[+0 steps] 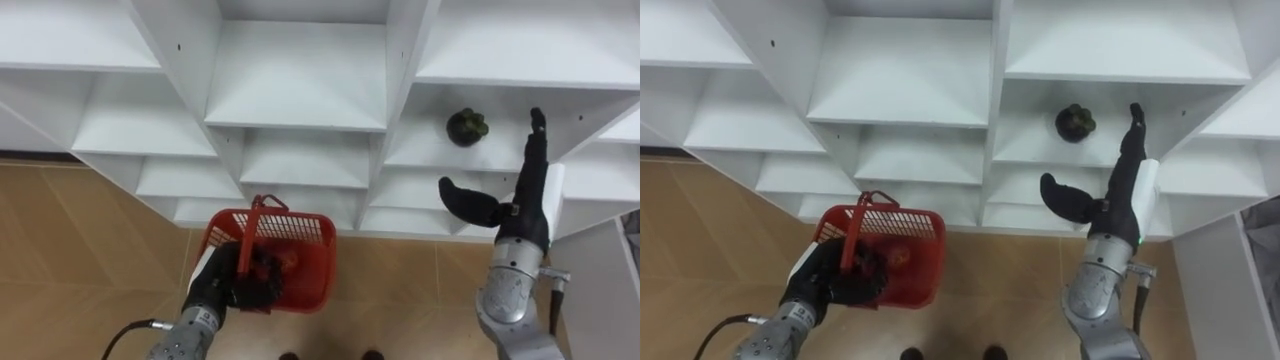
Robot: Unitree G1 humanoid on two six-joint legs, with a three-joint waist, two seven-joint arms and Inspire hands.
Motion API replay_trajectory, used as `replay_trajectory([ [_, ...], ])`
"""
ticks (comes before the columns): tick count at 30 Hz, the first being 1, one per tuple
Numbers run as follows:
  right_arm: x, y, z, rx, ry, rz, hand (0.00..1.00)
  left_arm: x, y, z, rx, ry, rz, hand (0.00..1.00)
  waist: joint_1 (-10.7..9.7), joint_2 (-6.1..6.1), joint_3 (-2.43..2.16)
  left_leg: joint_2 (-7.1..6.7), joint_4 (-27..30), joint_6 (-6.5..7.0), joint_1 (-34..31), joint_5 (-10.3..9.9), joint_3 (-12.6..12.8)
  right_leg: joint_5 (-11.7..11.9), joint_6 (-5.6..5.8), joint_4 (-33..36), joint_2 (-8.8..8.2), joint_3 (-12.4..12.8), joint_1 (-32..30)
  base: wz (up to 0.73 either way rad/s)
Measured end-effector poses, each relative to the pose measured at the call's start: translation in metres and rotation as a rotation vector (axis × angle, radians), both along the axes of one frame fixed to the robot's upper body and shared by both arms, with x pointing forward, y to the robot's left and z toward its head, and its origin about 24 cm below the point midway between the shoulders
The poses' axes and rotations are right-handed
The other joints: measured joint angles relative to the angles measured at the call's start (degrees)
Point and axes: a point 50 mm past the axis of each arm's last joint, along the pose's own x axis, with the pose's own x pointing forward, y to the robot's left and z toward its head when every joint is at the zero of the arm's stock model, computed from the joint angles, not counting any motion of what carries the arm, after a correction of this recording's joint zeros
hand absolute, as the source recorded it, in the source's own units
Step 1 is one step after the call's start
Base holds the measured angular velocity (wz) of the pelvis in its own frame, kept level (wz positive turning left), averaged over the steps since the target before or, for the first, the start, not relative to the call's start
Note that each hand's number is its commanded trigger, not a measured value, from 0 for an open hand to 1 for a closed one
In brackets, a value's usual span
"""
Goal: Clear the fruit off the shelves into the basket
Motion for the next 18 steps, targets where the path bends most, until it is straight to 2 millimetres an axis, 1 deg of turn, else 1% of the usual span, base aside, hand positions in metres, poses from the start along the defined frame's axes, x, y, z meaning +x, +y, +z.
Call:
replay_trajectory([
  [3,0.005,-0.003,-0.001,0.026,0.008,-0.026,0.0,0.003,0.0,0.002,0.002,-0.008,-0.002,1.0,0.1,-0.93,0.57,0.01,0.2,0.0,-0.1,0.0,-0.1,-0.1,-0.06,0.2,-0.06,0.0,-0.2,0.0],
  [5,0.008,-0.006,0.002,0.046,-0.003,-0.042,0.0,0.003,0.0,0.002,0.001,-0.01,-0.004,1.0,0.4,-1.19,0.53,0.0,0.5,0.01,-0.6,0.0,-0.1,-0.1,-0.06,0.4,-0.14,-0.1,-0.6,0.0],
  [10,0.018,-0.015,0.011,0.031,-0.028,-0.056,0.0,0.003,0.001,0.002,0.009,-0.004,-0.004,1.0,0.8,-1.19,0.52,0.03,0.8,0.01,-1.2,0.0,-0.3,-0.1,-0.07,0.7,-0.21,-0.3,-1.0,0.01],
  [18,0.019,-0.024,0.014,0.041,-0.029,-0.059,0.0,0.003,0.002,0.001,0.012,-0.001,-0.004,1.0,1.1,-1.12,0.5,0.02,1.2,0.09,-1.5,0.0,-0.4,-0.1,-0.07,0.9,-0.42,-0.9,-0.9,0.03],
])
